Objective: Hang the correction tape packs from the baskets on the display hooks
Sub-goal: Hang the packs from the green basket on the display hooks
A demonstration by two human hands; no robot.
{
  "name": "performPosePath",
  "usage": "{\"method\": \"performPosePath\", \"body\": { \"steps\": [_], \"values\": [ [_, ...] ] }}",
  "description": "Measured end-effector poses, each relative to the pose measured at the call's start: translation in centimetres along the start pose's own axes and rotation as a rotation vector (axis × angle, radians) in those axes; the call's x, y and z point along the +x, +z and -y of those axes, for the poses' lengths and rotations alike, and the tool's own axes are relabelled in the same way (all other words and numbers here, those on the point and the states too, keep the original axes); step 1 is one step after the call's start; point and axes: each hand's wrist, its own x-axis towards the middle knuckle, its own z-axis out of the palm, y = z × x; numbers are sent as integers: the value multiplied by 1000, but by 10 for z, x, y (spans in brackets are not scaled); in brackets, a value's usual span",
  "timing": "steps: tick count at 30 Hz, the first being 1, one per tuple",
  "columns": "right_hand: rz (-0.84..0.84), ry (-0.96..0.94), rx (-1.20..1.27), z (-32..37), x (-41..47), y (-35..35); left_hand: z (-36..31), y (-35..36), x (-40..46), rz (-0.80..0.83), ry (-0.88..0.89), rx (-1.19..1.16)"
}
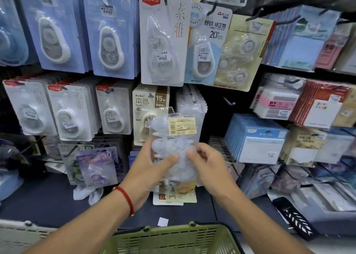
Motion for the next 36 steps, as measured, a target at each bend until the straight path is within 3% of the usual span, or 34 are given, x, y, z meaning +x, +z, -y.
{"method": "performPosePath", "body": {
  "steps": [2, 6, 13, 20, 26, 30, 33, 36],
  "values": [
    [-128, 49, 99, -2, 1, -11, -1, 4, 2, -19, -66, -43],
    [-420, 58, 19, -10, 7, -46, -2, 3, 2, -8, -93, -68],
    [-465, 28, 32, -19, 16, -81, -1, 0, -1, 40, -65, -61],
    [-367, -96, 48, -7, 10, -79, -3, 4, -2, 23, -75, -93],
    [4, 17, 221, 2, -2, -48, -15, 8, -6, 81, -139, -225],
    [239, -15, 94, 6, -3, -51, -23, 2, -5, 54, -78, -224],
    [404, 1, -20, 7, -6, -56, -25, -10, -4, 103, -143, -148],
    [304, 17, -38, 7, -7, -51, -18, -14, -7, 283, -249, -28]
  ]
}}
